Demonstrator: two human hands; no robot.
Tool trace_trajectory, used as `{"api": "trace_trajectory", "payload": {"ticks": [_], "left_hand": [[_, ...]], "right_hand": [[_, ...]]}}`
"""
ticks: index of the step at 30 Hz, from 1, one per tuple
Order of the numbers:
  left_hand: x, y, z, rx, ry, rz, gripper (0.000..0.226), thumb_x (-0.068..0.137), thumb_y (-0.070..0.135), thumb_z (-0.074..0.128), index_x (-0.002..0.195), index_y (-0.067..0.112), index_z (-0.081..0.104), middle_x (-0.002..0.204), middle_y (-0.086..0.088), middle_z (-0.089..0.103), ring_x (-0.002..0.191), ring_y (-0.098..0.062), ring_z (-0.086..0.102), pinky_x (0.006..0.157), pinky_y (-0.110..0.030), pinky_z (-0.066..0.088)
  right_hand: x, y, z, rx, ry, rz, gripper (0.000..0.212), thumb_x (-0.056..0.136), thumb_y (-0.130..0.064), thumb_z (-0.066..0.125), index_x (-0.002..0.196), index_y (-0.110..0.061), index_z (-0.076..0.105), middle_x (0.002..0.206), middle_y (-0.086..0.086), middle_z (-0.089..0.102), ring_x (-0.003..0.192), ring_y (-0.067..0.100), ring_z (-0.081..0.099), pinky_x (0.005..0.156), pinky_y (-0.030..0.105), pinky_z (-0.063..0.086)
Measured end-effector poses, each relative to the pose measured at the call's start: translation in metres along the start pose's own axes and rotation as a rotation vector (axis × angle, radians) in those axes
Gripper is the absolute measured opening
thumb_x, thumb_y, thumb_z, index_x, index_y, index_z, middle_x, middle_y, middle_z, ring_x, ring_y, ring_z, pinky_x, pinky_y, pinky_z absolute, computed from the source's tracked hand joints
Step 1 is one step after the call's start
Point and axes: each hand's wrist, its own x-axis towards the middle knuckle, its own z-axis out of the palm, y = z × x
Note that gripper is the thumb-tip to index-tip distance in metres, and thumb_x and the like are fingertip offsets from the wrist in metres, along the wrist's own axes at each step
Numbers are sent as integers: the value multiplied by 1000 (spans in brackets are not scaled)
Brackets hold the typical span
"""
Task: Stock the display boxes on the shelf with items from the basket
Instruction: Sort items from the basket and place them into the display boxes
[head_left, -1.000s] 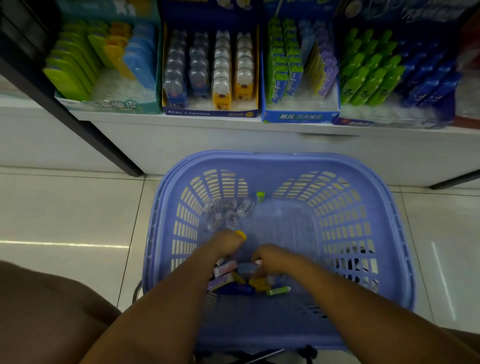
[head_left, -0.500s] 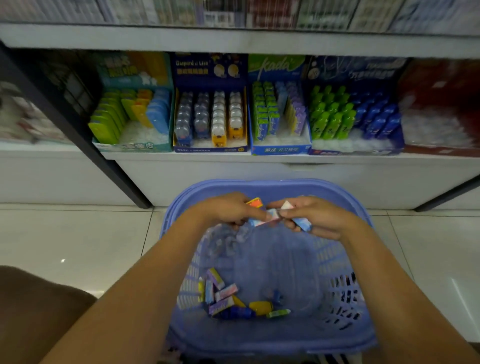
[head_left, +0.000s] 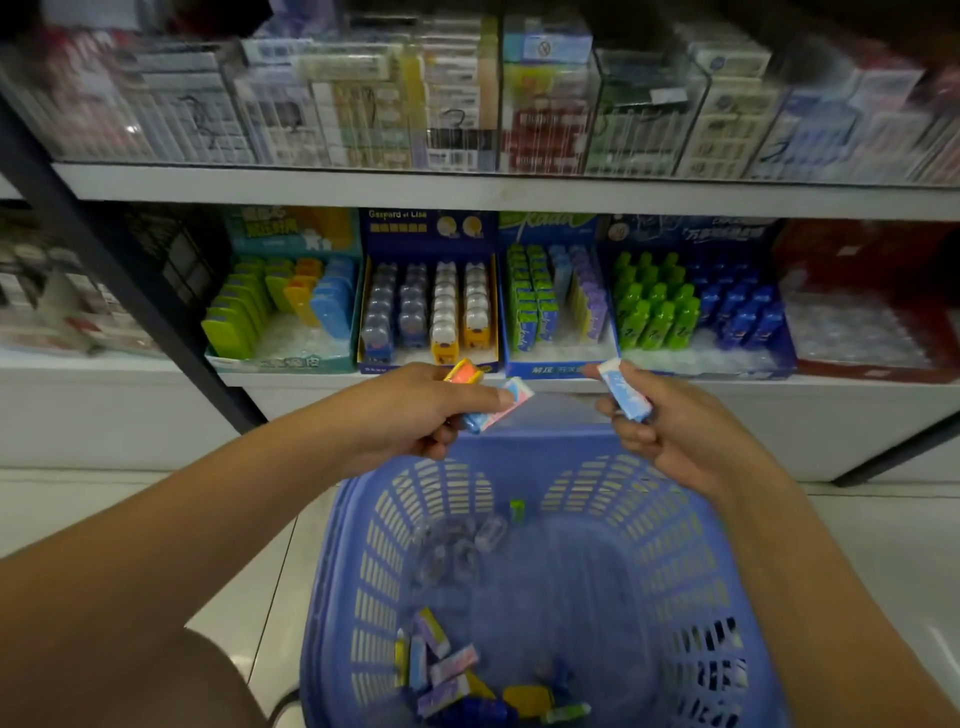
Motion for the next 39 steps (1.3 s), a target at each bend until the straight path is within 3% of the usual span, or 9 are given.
{"api": "trace_trajectory", "payload": {"ticks": [5, 8, 11, 14, 17, 20, 24, 29, 39], "left_hand": [[10, 3, -5, -136, 11, -13, 30, 77, 37, 74, 96, 14, 67, 62, 3, 47, 50, -8, 40, 48, -21, 38], [16, 6, -11, -220, 59, -27, 23, 80, 33, 72, 90, 13, 66, 51, 7, 48, 46, -6, 41, 46, -19, 38], [21, 8, -15, -258, 92, -37, 20, 79, 32, 73, 83, 13, 69, 51, 6, 48, 44, -5, 42, 45, -18, 37], [26, 9, -16, -273, 91, -46, 25, 78, 33, 73, 88, 11, 68, 52, 7, 50, 43, -4, 43, 44, -17, 38], [30, 8, -15, -282, 87, -51, 23, 78, 32, 72, 88, 11, 68, 49, 8, 52, 43, -3, 43, 44, -16, 38], [33, 8, -14, -290, 87, -61, 20, 80, 30, 71, 88, 12, 68, 48, 9, 53, 43, -3, 43, 43, -16, 37], [38, 7, -13, -265, 87, -73, 23, 80, 30, 72, 92, 11, 67, 51, 9, 55, 47, -4, 42, 43, -15, 37], [40, 3, -15, -265, 89, -63, 23, 79, 28, 72, 95, 13, 68, 56, 9, 59, 48, -3, 44, 43, -14, 35], [40, -1, -17, -237, 69, -67, 22, 79, 17, 74, 100, 15, 68, 68, 4, 63, 52, -5, 46, 44, -16, 36]], "right_hand": [[23, -37, 3, -504, 261, -305, 16, 98, -19, 49, 90, -11, 60, 78, 4, 69, 43, 3, 47, 46, 16, 39], [52, -63, 5, -949, 420, -521, 12, 83, -21, 71, 90, -11, 71, 78, 1, 67, 68, 9, 60, 65, 21, 46], [87, -81, 13, -1106, 409, -590, 8, 81, -11, 68, 85, -4, 70, 89, 11, 68, 87, 22, 61, 73, 22, 41], [116, -93, 22, -1184, 371, -488, 13, 87, -10, 56, 76, -9, 62, 79, 8, 58, 91, 28, 58, 57, 16, 29], [129, -101, 24, -1273, 308, -407, 25, 96, -21, 47, 107, -8, 63, 103, 12, 62, 84, 24, 52, 69, 20, 35], [135, -105, 20, -1337, 158, -342, 22, 95, -23, 48, 106, -17, 66, 97, -2, 61, 82, 15, 52, 59, 13, 36], [145, -103, 16, -1325, 147, -280, 25, 92, -26, 57, 117, -21, 60, 115, 2, 59, 102, 17, 53, 78, 20, 36], [146, -104, 14, -1310, 106, -305, 11, 89, -27, 61, 98, -30, 57, 97, -9, 56, 81, 4, 48, 61, 13, 34], [147, -109, 33, -1590, 176, -136, 22, 83, -17, 68, 100, -3, 67, 104, 12, 65, 96, 30, 60, 74, 30, 45]]}}
